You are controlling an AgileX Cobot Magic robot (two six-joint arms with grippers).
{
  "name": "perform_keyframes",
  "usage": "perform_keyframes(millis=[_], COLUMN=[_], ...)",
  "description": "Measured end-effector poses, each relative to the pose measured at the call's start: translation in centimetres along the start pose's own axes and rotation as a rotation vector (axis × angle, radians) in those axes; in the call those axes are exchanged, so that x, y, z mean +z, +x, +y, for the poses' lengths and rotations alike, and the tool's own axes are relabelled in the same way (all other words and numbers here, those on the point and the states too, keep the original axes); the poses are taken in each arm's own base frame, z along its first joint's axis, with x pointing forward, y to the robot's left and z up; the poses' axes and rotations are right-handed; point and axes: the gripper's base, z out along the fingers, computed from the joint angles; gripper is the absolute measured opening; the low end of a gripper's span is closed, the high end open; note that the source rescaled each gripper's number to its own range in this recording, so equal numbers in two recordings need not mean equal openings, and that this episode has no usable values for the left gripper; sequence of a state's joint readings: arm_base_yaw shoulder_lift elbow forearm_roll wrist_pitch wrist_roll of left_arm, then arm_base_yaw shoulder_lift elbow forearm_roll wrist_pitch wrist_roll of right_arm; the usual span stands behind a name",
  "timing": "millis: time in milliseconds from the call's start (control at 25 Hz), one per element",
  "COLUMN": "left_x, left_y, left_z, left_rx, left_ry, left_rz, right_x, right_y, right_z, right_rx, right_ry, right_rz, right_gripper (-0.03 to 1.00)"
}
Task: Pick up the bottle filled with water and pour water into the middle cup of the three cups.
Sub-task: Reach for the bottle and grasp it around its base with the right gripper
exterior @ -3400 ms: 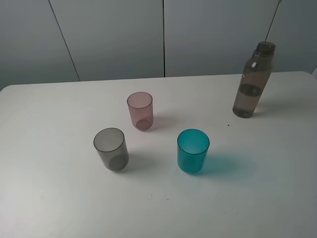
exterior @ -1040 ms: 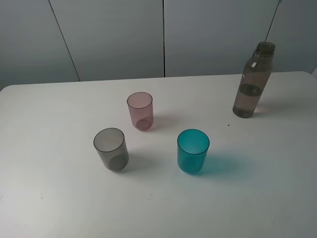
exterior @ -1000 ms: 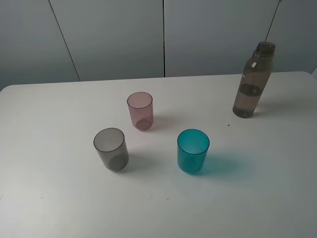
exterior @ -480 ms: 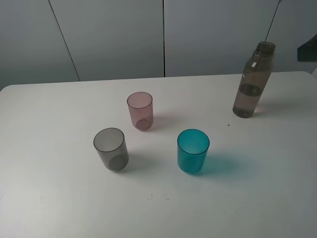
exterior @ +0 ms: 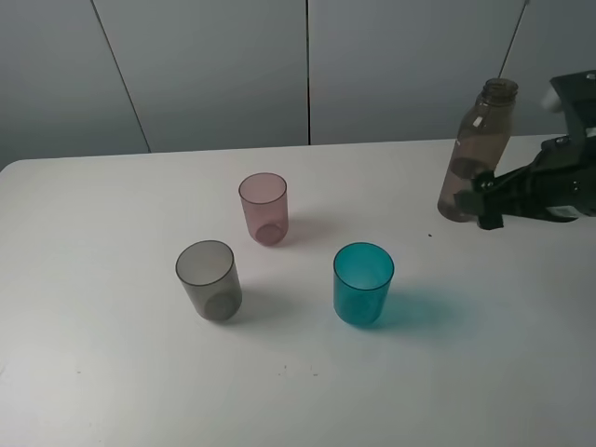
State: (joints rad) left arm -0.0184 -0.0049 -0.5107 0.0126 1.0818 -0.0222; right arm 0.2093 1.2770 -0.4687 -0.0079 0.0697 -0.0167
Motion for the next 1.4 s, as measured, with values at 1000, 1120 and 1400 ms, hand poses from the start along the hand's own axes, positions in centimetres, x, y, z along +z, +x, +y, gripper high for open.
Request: perform_keyframes(millis=[1000, 1120, 1400], left_x=[0.0, 0.0, 0.0], left_y=[0.0, 0.0, 0.0], left_z=[0.0, 0.0, 0.0], left_rx=[0.0, 0.0, 0.0], left_ry=[0.0, 0.0, 0.0], left_rz=[0.0, 0.0, 0.0], right_x=[9.2, 9.8, 11.1], right_y=[3.2, 3.5, 4.3], right_z=[-1.4, -1.5, -1.7], right_rx=[0.125, 0.115, 0.091], right_ry=[0.161, 0.173, 0.201], right_rz=[-0.219, -0.238, -0.299], right_gripper=[1.0, 1.0, 1.0])
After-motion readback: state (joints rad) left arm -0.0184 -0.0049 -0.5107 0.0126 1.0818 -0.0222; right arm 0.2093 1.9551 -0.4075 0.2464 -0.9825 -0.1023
